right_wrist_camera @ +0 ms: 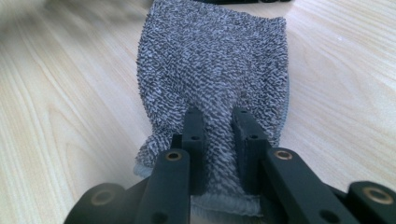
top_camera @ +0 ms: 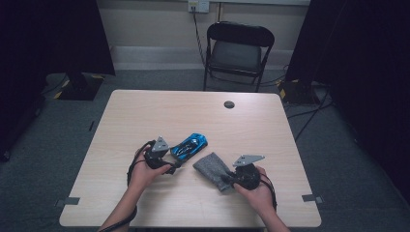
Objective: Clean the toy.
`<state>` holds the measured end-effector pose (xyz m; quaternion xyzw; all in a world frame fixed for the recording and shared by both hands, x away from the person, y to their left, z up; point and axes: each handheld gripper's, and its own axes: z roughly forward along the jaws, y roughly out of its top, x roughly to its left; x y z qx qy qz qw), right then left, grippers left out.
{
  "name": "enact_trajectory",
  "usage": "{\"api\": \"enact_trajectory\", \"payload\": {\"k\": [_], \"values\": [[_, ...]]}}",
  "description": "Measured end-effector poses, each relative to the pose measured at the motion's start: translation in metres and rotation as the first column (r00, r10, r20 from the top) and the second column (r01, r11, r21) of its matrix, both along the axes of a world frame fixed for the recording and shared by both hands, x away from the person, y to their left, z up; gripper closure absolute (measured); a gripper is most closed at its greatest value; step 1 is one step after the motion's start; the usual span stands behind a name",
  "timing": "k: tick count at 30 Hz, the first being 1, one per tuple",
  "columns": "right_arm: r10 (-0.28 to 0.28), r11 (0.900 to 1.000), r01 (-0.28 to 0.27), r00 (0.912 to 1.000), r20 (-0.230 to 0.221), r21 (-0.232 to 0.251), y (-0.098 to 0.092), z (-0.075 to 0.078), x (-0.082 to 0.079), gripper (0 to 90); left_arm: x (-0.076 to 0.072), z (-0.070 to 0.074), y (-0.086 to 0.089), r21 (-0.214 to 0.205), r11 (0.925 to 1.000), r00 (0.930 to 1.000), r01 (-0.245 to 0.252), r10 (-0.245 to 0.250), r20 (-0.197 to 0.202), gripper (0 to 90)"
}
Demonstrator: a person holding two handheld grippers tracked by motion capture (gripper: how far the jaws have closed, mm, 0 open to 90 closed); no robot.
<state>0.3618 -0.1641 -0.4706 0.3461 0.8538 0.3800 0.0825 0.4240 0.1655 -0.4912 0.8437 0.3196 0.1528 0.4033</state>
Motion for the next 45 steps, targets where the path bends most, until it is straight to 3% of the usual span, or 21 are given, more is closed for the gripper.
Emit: {"api": "enact_trajectory", "payload": {"k": [11, 12, 14, 21, 22, 26, 27, 29, 34, 39, 40, 42, 45], "values": [[-0.012, 0.9999, 0.012, 0.9999, -0.004, 0.007, -0.003, -0.001, 0.005, 77.3, 0.012, -0.008, -0.018, 0.016, 0.9997, 0.9997, -0.020, 0.019, 0.013, 16.4], [-0.016, 0.9999, 0.016, 0.9999, 0.003, 0.005, -0.004, 0.000, 0.006, 77.3, 0.012, -0.008, -0.018, 0.015, 0.9998, 0.9996, -0.015, 0.014, 0.025, 24.1], [-0.017, 0.9998, 0.017, 0.9998, 0.005, 0.008, -0.004, 0.001, 0.006, 77.3, 0.012, -0.008, -0.018, 0.009, 0.9998, 0.9996, -0.018, 0.018, 0.020, 24.0], [-0.018, 0.9996, 0.017, 0.9990, 0.042, 0.024, -0.001, 0.013, 0.010, 77.3, 0.009, -0.008, -0.018, 0.021, 0.9995, 0.9994, -0.022, 0.022, 0.029, 24.5], [-0.016, 0.9995, 0.015, 0.9978, 0.064, 0.028, 0.004, 0.019, 0.012, 77.3, 0.009, -0.008, -0.017, 0.023, 0.9994, 0.9993, -0.024, 0.024, 0.028, 24.5], [-0.007, 0.9993, 0.005, 0.9973, 0.073, 0.038, 0.014, 0.026, 0.016, 77.3, 0.008, -0.008, -0.016, 0.020, 0.9994, 0.9992, -0.027, 0.026, 0.029, 24.5], [0.015, 0.9998, -0.016, 0.9968, 0.079, 0.013, 0.027, 0.029, 0.020, 77.3, 0.007, -0.008, -0.016, 0.021, 0.9994, 0.9993, -0.026, 0.025, 0.029, 24.5], [0.023, 0.9997, -0.023, 0.9963, 0.083, 0.000, 0.031, 0.030, 0.021, 77.3, 0.006, -0.008, -0.016, 0.017, 0.9994, 0.9992, -0.030, 0.029, 0.027, 24.5], [0.060, 0.9968, -0.054, 0.9933, 0.099, -0.060, 0.066, 0.035, 0.033, 77.3, 0.006, -0.008, -0.015, 0.022, 0.9993, 0.9990, -0.031, 0.031, 0.033, 24.5], [0.084, 0.9948, -0.079, 0.9941, 0.069, -0.064, 0.087, 0.034, 0.043, 77.3, 0.006, -0.008, -0.015, 0.019, 0.9993, 0.9990, -0.033, 0.032, 0.032, 24.5], [0.091, 0.9934, -0.086, 0.9940, 0.061, -0.076, 0.090, 0.033, 0.045, 77.2, 0.006, -0.008, -0.015, 0.016, 0.9994, 0.9991, -0.031, 0.031, 0.028, 24.5], [0.092, 0.9838, -0.082, 0.9942, 0.056, -0.159, 0.100, 0.032, 0.049, 77.2, 0.006, -0.008, -0.015, 0.014, 0.9994, 0.9992, -0.032, 0.032, 0.026, 24.5], [0.102, 0.9831, -0.094, 0.9939, 0.042, -0.157, 0.104, 0.031, 0.055, 77.1, 0.006, -0.008, -0.015, 0.014, 0.9994, 0.9992, -0.031, 0.030, 0.026, 24.5]]}}
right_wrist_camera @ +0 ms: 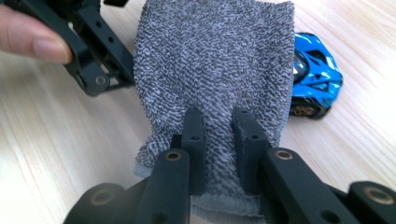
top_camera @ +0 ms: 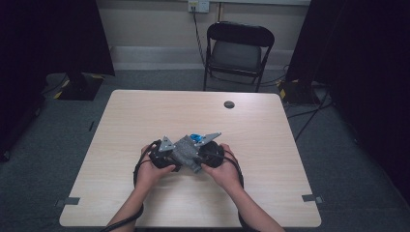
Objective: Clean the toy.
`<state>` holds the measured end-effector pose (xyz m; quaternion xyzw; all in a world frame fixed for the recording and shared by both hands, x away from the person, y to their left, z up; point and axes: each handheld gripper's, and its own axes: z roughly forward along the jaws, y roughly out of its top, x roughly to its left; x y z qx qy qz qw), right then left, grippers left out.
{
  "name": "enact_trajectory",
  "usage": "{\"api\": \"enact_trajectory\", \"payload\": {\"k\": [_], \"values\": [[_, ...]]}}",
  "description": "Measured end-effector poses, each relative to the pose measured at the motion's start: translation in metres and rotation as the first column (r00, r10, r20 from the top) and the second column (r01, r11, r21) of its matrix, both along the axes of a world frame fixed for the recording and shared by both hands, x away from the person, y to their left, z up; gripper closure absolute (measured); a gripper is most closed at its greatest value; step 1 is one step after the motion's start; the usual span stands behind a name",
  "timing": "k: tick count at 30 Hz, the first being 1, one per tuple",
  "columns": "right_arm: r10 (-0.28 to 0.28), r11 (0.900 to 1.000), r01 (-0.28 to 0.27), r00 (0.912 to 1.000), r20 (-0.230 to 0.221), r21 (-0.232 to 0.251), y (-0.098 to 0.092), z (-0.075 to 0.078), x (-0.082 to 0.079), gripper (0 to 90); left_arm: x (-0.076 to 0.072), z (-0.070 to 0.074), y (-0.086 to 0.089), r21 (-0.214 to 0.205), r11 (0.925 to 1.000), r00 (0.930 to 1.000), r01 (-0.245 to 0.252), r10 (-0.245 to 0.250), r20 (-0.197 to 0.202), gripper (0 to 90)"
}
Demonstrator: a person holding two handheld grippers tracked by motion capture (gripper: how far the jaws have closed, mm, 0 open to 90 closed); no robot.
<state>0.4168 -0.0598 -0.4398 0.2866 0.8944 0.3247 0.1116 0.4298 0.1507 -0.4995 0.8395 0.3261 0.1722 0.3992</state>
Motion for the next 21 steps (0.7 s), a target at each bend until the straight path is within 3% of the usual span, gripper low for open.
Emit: {"api": "enact_trajectory", "payload": {"k": [4, 21], "values": [[-0.008, 0.9983, 0.008, 1.0000, 0.002, -0.057, 0.000, -0.001, 0.005, 77.1, 0.000, 0.000, 0.000, 0.005, 1.0000, 1.0000, 0.001, -0.001, 0.000, 24.5], [-0.096, 0.9948, 0.095, 0.9950, -0.025, -0.036, -0.014, -0.011, 0.030, 76.9, -0.001, 0.000, 0.000, 0.012, 0.9999, 1.0000, -0.002, 0.002, 0.002, 24.5]]}}
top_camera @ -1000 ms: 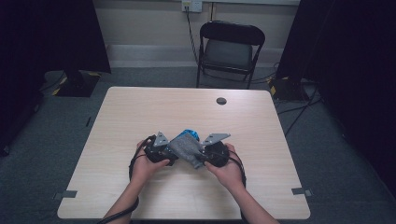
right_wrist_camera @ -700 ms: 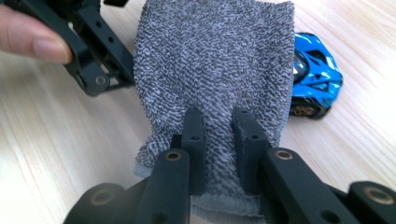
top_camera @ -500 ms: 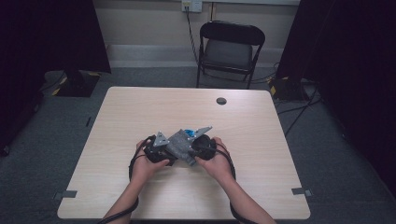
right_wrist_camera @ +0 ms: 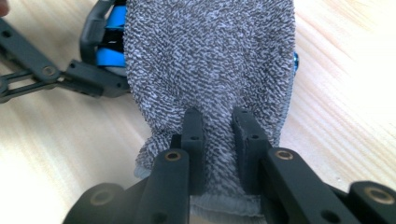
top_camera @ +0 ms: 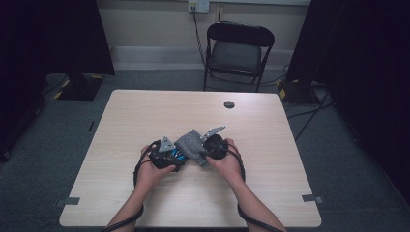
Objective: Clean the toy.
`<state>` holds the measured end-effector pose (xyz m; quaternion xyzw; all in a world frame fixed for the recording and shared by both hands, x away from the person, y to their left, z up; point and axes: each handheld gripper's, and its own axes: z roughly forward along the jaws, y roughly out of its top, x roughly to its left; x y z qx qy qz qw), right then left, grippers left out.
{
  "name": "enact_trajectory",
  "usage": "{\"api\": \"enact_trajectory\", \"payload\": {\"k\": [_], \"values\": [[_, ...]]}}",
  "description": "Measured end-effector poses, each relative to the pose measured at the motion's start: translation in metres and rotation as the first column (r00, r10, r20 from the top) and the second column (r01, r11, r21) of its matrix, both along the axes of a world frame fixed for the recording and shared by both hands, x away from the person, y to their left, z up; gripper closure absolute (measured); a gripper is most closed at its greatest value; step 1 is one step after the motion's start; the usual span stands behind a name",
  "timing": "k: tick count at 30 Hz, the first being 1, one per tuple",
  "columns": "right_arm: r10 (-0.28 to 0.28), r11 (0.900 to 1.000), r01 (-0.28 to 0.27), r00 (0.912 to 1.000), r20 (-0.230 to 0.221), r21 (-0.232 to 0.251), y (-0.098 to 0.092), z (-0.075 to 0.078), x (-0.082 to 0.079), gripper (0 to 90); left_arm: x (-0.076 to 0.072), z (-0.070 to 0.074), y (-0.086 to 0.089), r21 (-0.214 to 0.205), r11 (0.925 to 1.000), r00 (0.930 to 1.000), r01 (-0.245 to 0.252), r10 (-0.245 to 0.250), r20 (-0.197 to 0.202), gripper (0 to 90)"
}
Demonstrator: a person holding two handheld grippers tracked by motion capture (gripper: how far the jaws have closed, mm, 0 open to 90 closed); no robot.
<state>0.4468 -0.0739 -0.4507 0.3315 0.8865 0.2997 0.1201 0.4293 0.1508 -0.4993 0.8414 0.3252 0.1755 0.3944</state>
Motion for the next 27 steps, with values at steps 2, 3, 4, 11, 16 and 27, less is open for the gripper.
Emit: {"api": "enact_trajectory", "payload": {"k": [2, 3, 4, 11, 16, 27], "values": [[-0.006, 0.9999, 0.006, 1.0000, -0.004, -0.011, -0.001, 0.000, 0.003, 76.8, 0.000, 0.000, 0.000, 0.000, 1.0000, 1.0000, 0.000, 0.000, 0.000, 24.5], [-0.006, 0.9999, 0.006, 1.0000, -0.004, -0.011, -0.001, 0.000, 0.003, 76.8, 0.000, 0.000, 0.000, 0.001, 1.0000, 1.0000, -0.001, 0.001, 0.000, 24.5], [-0.018, 0.9997, 0.018, 0.9998, -0.007, -0.017, -0.002, 0.000, 0.007, 76.8, 0.000, 0.000, 0.000, 0.001, 1.0000, 1.0000, -0.001, 0.001, 0.001, 24.5], [-0.059, 0.9975, 0.059, 0.9981, -0.016, -0.040, -0.006, -0.001, 0.019, 76.8, 0.000, 0.000, 0.000, 0.000, 1.0000, 1.0000, -0.002, 0.002, 0.000, 24.5], [-0.113, 0.9930, 0.111, 0.9931, -0.031, -0.040, -0.016, -0.005, 0.028, 76.8, 0.000, 0.000, 0.000, 0.000, 1.0000, 1.0000, -0.002, 0.002, 0.000, 24.5], [-0.172, 0.9842, 0.171, 0.9849, -0.018, -0.045, -0.035, -0.013, 0.037, 76.4, 0.000, 0.000, 0.000, 0.001, 1.0000, 1.0000, -0.003, 0.003, 0.002, 24.5]]}}
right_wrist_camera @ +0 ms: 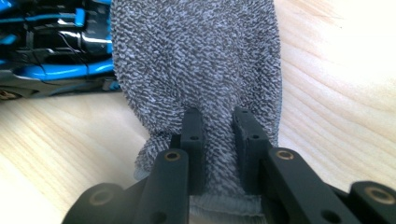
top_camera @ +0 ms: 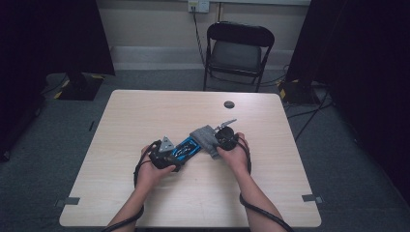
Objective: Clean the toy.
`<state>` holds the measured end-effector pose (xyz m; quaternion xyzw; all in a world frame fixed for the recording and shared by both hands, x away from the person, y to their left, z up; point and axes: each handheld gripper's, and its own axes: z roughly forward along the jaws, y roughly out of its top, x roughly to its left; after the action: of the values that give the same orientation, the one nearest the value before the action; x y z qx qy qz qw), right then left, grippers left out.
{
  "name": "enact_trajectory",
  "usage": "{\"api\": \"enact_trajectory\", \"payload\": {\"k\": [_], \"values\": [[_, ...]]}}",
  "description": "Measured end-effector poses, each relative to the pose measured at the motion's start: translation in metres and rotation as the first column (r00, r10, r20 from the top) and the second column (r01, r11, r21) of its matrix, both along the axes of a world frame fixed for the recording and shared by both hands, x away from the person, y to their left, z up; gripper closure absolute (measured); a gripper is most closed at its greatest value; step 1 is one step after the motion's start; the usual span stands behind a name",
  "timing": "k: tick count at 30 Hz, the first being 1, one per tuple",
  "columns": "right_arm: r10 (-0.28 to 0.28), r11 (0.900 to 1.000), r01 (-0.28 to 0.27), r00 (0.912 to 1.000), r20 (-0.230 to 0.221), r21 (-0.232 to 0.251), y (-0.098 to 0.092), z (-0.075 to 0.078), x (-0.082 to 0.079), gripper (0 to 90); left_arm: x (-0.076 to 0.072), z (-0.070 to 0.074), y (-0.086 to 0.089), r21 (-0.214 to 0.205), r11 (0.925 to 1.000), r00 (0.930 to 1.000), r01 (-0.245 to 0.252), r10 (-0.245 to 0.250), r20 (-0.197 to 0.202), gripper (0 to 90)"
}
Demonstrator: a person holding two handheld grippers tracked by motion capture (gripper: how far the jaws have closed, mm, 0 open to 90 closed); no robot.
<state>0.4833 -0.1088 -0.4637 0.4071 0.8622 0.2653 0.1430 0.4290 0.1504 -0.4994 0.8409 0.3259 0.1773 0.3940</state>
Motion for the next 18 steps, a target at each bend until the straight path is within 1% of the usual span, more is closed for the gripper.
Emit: {"api": "enact_trajectory", "payload": {"k": [4, 6, 7, 8, 11, 12, 14, 15, 16, 17, 18], "values": [[-0.013, 0.9998, 0.013, 0.9999, 0.009, -0.012, -0.002, -0.001, 0.001, 76.4, 0.000, 0.000, 0.000, 0.000, 1.0000, 1.0000, 0.000, 0.000, 0.001, 24.5], [-0.029, 0.9993, 0.030, 0.9992, 0.026, -0.022, -0.004, -0.001, 0.001, 76.4, 0.000, 0.000, 0.000, 0.000, 1.0000, 1.0000, 0.001, -0.001, 0.000, 24.5], [-0.038, 0.9991, 0.039, 0.9989, 0.027, -0.018, -0.007, -0.001, 0.001, 76.4, 0.000, 0.000, 0.000, 0.000, 1.0000, 1.0000, 0.000, 0.000, 0.000, 24.5], [-0.054, 0.9985, 0.054, 0.9983, 0.021, 0.006, -0.012, -0.002, 0.001, 76.4, 0.000, 0.000, 0.000, -0.001, 1.0000, 1.0000, 0.000, 0.000, 0.001, 24.5], [-0.062, 0.9981, 0.061, 0.9973, 0.039, 0.006, -0.018, -0.001, 0.000, 76.5, 0.000, 0.000, 0.000, 0.000, 1.0000, 1.0000, 0.000, 0.000, 0.001, 24.5], [-0.062, 0.9981, 0.061, 0.9973, 0.039, 0.006, -0.018, -0.001, 0.000, 76.5, 0.000, 0.000, 0.000, -0.001, 1.0000, 1.0000, 0.000, 0.000, -0.001, 24.5], [-0.065, 0.9977, 0.064, 0.9965, 0.052, 0.022, -0.024, 0.004, -0.003, 76.5, 0.000, 0.000, 0.000, -0.001, 1.0000, 1.0000, 0.000, 0.000, 0.000, 24.5], [-0.065, 0.9977, 0.064, 0.9965, 0.052, 0.022, -0.024, 0.004, -0.003, 76.5, 0.000, 0.000, 0.000, -0.001, 1.0000, 1.0000, 0.000, 0.000, 0.000, 24.5], [-0.062, 0.9975, 0.059, 0.9957, 0.069, 0.037, -0.030, 0.010, -0.006, 76.6, 0.000, 0.000, 0.000, -0.001, 1.0000, 1.0000, 0.001, -0.001, -0.002, 24.5], [-0.062, 0.9975, 0.059, 0.9957, 0.069, 0.037, -0.030, 0.010, -0.006, 76.6, 0.000, 0.000, 0.000, -0.001, 1.0000, 1.0000, 0.001, -0.001, -0.002, 24.5], [-0.055, 0.9968, 0.050, 0.9952, 0.080, 0.062, -0.035, 0.016, -0.010, 76.5, 0.000, 0.000, 0.000, -0.006, 1.0000, 1.0000, 0.002, -0.002, -0.006, 24.5]]}}
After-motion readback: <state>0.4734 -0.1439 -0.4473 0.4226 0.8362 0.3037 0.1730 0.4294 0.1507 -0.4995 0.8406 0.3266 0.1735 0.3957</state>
